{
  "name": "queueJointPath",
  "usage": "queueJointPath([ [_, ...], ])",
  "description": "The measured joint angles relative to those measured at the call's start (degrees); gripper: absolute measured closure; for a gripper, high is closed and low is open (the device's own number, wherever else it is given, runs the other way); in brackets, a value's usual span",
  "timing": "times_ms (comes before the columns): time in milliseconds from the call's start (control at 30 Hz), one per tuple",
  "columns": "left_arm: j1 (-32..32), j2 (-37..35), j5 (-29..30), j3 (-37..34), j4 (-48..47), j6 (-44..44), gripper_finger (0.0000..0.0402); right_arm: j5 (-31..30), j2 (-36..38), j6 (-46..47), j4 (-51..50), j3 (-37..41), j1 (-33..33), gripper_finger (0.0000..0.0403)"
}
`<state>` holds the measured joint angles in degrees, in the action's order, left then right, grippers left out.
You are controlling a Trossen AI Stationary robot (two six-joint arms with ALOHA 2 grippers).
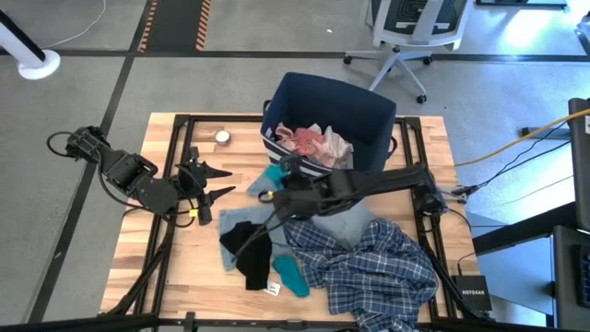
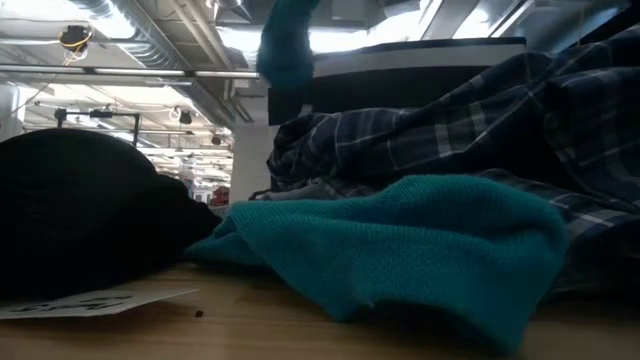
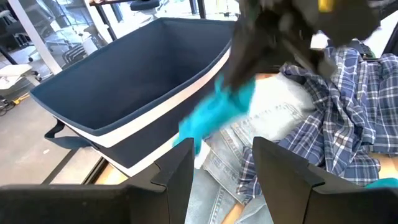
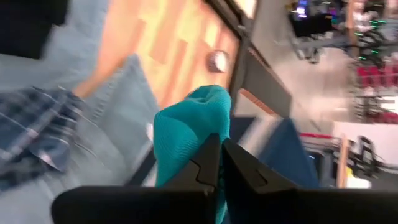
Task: Sort clothes
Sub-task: Put the top blue sock into the blue laundry organizer
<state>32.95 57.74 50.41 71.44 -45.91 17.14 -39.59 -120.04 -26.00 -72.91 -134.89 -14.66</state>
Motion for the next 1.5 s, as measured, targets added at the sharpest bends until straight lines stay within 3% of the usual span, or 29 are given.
queueJointPath([
  [300, 0.0, 0.0, 0.0, 0.0, -0.17, 0.01, 0.0244, -11.08, 7.02, 1.26, -6.02, 0.0, 0.07, 0.0378],
  [567, 0.0, 0.0, 0.0, 0.0, -0.16, 0.05, 0.0244, -15.3, 10.67, 6.22, -13.56, 0.0, 1.26, 0.0378],
  [800, 0.0, 0.0, 0.0, 0.0, -0.16, 0.06, 0.0244, -14.42, 10.97, 9.16, -17.04, 0.39, 3.83, 0.0377],
  [1233, 0.0, 0.0, 0.0, 0.0, -0.22, 0.43, 0.0244, -7.53, 10.86, 13.89, -17.12, 7.04, 12.9, 0.0377],
  [1500, 0.01, 0.02, 0.0, 0.0, -0.2, 0.59, 0.0244, -2.73, 10.87, 13.98, -17.11, 8.48, 13.51, 0.0375],
])
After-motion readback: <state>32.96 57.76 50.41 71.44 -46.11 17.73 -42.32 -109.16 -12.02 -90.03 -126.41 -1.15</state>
